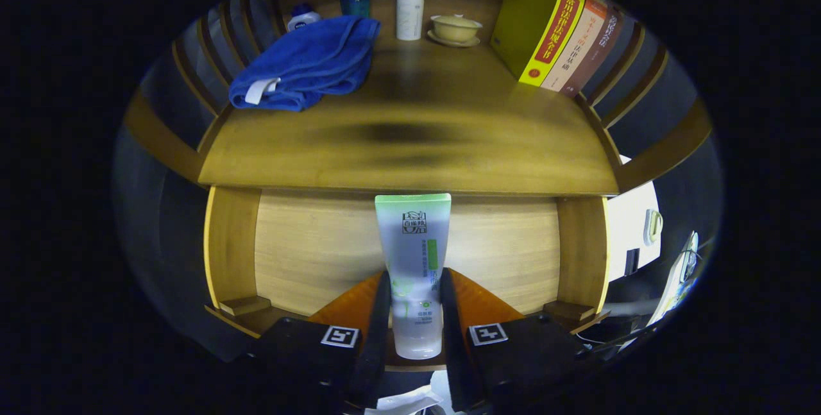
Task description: Pull open the drawer, take out the items inside it, and place them on the countertop above the cabinet.
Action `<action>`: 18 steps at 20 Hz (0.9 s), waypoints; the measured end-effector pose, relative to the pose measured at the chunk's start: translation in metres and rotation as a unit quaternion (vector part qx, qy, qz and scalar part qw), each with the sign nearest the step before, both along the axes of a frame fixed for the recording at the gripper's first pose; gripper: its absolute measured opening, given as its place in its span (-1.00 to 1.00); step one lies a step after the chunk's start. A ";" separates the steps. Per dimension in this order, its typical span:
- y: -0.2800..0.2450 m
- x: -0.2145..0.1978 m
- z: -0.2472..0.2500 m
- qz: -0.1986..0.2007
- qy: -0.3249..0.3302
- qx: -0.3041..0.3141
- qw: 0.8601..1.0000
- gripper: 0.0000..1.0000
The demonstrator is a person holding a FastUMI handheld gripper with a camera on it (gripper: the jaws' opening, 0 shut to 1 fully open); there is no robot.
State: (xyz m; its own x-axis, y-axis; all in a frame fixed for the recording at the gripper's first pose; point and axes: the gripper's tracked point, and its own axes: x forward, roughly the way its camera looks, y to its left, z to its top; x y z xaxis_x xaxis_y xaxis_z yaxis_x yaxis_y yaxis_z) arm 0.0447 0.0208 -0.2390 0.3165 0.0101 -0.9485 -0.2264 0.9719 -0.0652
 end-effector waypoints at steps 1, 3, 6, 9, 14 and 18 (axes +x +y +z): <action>0.000 0.005 0.007 0.002 -0.005 -0.002 1.000 -0.03; 0.000 0.014 0.021 0.008 -0.014 -0.006 1.000 -0.03; 0.001 0.032 0.038 0.017 -0.025 -0.014 0.999 -0.03; 0.004 0.052 0.043 0.018 -0.033 -0.017 0.999 -0.03; 0.007 0.090 0.044 0.023 -0.038 -0.025 0.999 -0.03; 0.008 0.122 0.039 0.017 -0.049 -0.028 0.998 -0.03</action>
State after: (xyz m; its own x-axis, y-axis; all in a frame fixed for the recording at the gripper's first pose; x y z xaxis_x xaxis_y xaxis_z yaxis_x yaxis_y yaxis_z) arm 0.1668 0.0292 -0.2003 0.4076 -0.0296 -0.9127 -0.2497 0.9578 -0.1426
